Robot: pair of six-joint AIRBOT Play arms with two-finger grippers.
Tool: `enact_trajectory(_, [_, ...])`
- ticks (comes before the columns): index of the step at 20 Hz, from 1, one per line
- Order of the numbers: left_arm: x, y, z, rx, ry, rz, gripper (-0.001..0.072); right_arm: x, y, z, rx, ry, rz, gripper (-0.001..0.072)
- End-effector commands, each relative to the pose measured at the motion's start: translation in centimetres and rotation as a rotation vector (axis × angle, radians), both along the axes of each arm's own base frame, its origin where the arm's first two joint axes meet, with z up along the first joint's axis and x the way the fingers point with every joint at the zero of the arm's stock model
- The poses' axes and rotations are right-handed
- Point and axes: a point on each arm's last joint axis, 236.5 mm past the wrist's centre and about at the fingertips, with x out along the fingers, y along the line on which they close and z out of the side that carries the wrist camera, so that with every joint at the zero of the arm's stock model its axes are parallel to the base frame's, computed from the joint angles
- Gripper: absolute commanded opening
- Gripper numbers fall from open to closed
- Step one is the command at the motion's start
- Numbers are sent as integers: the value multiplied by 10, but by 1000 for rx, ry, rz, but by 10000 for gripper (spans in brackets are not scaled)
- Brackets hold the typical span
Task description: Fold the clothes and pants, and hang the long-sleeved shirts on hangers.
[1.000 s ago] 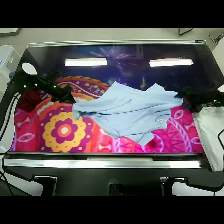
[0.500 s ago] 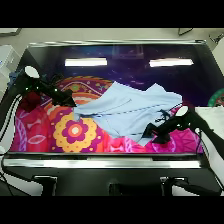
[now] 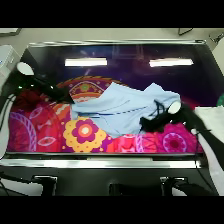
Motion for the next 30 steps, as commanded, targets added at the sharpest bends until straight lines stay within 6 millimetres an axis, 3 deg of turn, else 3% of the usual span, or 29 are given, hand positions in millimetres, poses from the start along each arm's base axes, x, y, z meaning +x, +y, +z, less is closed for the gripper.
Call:
enact_trajectory(1, [35,12,96,-9,-377,75,32,84,-62,146,-278,-483,-41,38])
enact_trajectory(2, [45,20,156,-29,-554,132,32,107,-84,231,-360,-721,-81,38])
enact_trajectory(3, [46,27,217,-55,-723,183,32,114,-102,318,-420,-950,-136,39])
enact_trajectory(4, [35,35,287,-83,-908,236,32,103,-117,404,-461,-1171,-200,39])
enact_trajectory(5, [13,41,352,-115,-1073,296,32,76,-127,487,-464,-1384,-270,39])
enact_trajectory(6, [-14,43,404,-148,-1209,339,33,41,-130,549,-433,-1547,-326,39])
enact_trajectory(7, [-46,42,446,-181,-1325,361,33,2,-131,597,-390,-1687,-365,39])
enact_trajectory(8, [-81,37,479,-216,-1424,364,32,-34,-130,627,-341,-1781,-389,39])
enact_trajectory(9, [-114,31,502,-246,-1498,357,32,-62,-131,644,-312,-1843,-404,39])
enact_trajectory(12, [-183,30,545,-302,-1653,363,32,-113,-136,673,-286,-1971,-439,39])
enact_trajectory(14, [-203,36,560,-293,-1726,387,32,-128,-135,694,-266,-2067,-457,39])
enact_trajectory(16, [-195,47,550,-164,-1743,385,32,-126,-134,704,-268,-2119,-464,39])
enact_trajectory(17, [-180,53,535,-97,-1702,384,32,-114,-133,698,-285,-2093,-451,39])
enact_trajectory(19, [-141,60,483,15,-1552,363,32,-65,-132,656,-362,-1904,-384,39])
enact_trajectory(21, [-95,61,412,62,-1353,338,32,4,-129,566,-458,-1557,-267,39])
enact_trajectory(22, [-70,62,367,77,-1242,334,32,40,-126,512,-481,-1369,-216,39])
enact_trajectory(25, [-10,67,208,123,-904,344,32,135,-109,355,-494,-974,-85,39])
enact_trajectory(27, [9,71,105,137,-680,395,32,189,-100,268,-474,-827,-94,40])
enact_trajectory(28, [13,73,61,128,-559,458,33,211,-93,234,-422,-768,-167,41])
enact_trajectory(30, [13,70,-14,133,-345,499,33,237,-65,180,-235,-633,-340,41])
